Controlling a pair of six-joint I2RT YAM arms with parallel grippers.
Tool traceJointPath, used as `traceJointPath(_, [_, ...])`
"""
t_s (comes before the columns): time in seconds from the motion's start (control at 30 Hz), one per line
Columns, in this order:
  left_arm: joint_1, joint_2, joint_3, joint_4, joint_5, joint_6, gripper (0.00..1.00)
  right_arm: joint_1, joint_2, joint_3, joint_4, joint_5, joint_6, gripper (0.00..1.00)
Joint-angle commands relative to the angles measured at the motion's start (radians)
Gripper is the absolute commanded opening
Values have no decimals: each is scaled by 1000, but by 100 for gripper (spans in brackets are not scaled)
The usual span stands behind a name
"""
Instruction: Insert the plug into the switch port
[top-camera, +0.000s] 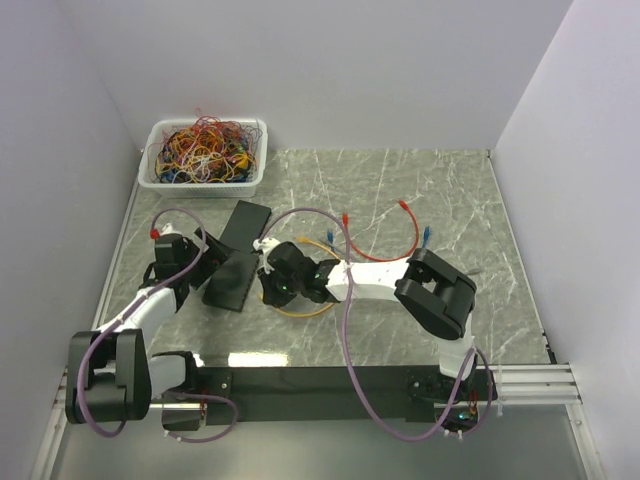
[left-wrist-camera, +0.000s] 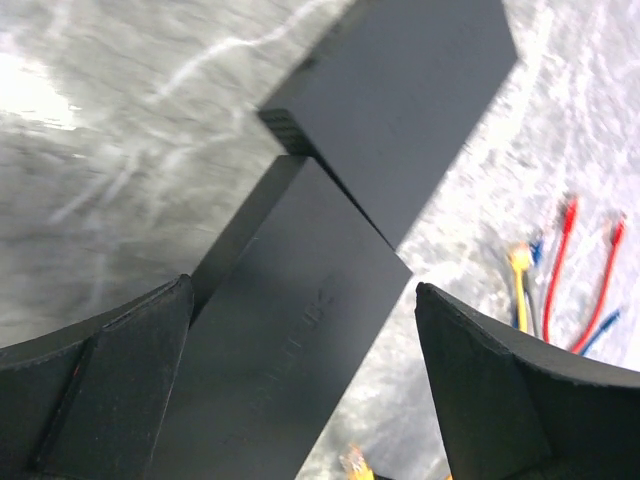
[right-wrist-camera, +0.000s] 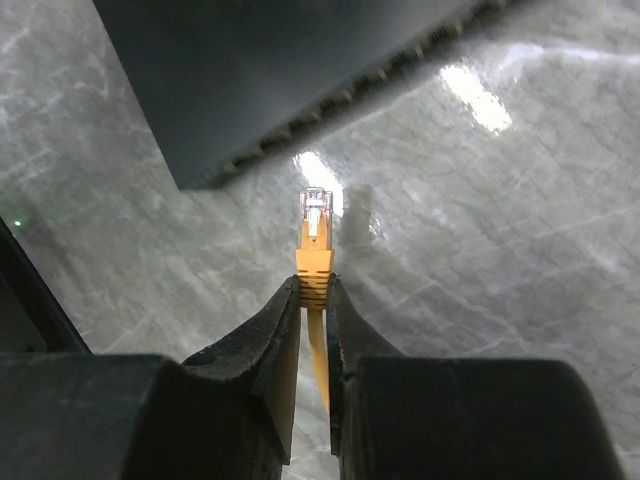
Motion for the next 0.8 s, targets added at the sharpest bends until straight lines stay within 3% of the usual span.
traceJointPath(0.0, [-27,-33,-8,48,54,-10,98,10,21,56,9,5,-11,0])
traceJointPath(0.57, [-120,75,-2,172,46,19,97,41,76,125,-78,31,-5,0])
traceJointPath(0.77, [-142,27,-14,137,-1,-1,98,47,56,102,-75,31,-5,0])
